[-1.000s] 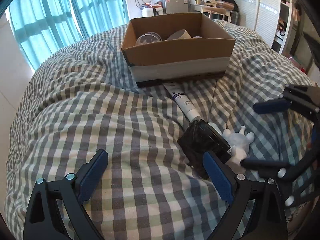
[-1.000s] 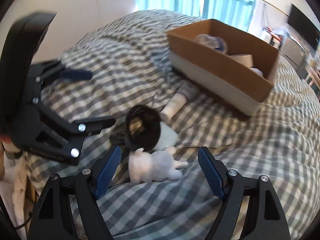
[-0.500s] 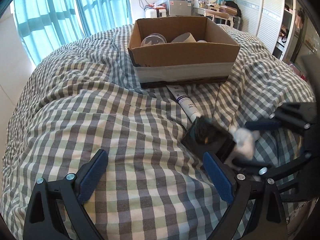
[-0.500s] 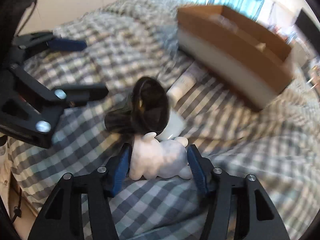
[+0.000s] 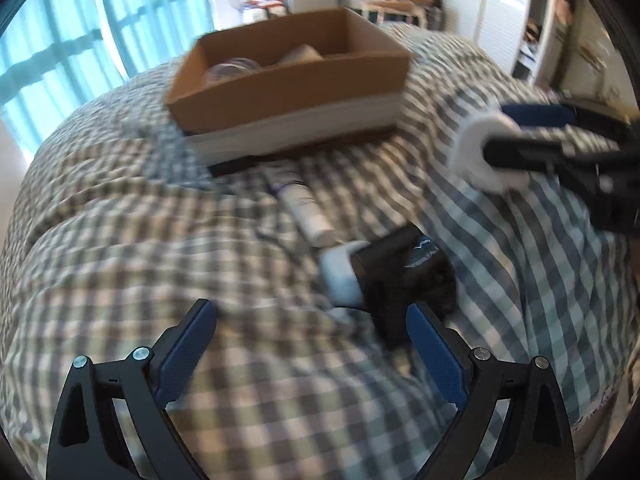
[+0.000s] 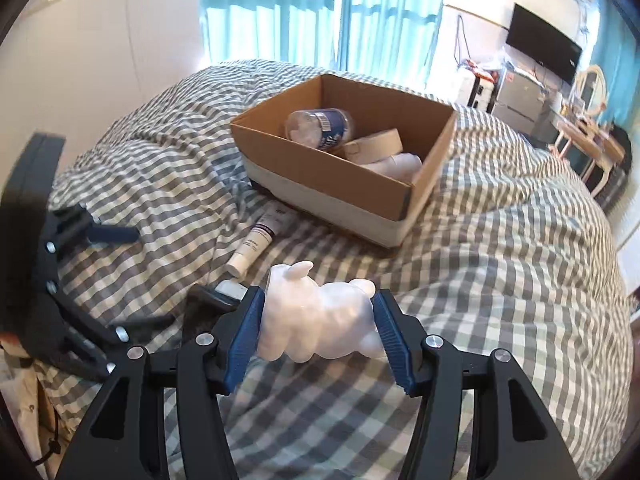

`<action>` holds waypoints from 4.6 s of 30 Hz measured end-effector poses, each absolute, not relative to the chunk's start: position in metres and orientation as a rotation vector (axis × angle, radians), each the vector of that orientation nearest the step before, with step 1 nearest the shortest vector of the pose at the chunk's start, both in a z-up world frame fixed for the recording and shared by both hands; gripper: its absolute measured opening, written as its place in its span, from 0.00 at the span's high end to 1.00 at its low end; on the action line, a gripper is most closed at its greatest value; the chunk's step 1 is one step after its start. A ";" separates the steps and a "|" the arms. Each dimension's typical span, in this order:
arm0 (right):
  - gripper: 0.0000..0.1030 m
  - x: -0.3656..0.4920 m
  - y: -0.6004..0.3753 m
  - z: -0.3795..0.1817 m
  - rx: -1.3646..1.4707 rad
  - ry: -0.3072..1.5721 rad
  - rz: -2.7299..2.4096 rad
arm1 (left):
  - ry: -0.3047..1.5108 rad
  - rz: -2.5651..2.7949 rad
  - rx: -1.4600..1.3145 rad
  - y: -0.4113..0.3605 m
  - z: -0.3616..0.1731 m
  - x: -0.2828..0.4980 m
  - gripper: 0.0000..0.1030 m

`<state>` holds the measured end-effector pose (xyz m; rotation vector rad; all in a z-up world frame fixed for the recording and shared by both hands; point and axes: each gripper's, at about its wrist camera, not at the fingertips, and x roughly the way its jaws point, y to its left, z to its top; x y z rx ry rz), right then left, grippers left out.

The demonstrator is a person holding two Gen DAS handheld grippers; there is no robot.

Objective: Organize objects

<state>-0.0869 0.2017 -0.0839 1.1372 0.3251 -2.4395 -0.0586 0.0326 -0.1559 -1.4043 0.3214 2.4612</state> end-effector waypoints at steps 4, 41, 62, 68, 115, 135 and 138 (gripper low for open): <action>0.45 -0.088 0.207 -0.089 1.149 0.294 -2.429 | 0.311 2.395 -1.444 0.049 -0.166 -0.066 0.05; 0.77 -0.073 0.210 -0.046 1.093 0.324 -2.515 | 0.070 2.541 -1.266 0.024 -0.087 -0.073 0.52; 0.53 -0.163 0.125 -0.157 1.451 0.284 -2.247 | 0.063 2.688 -1.387 -0.032 -0.125 -0.122 0.52; 0.56 -0.153 0.128 -0.144 1.377 0.296 -2.282 | 0.031 2.662 -1.396 -0.034 -0.127 -0.131 0.52; 0.33 -0.155 0.189 0.002 0.920 0.322 -2.544 | 0.032 2.781 -1.278 -0.019 -0.054 -0.176 0.09; 0.27 -0.148 0.155 -0.156 1.427 0.513 -2.251 | 0.025 2.746 -1.433 -0.016 -0.142 -0.122 0.09; 0.27 -0.152 0.155 -0.166 1.475 0.530 -2.244 | 0.009 2.738 -1.452 -0.019 -0.146 -0.126 0.09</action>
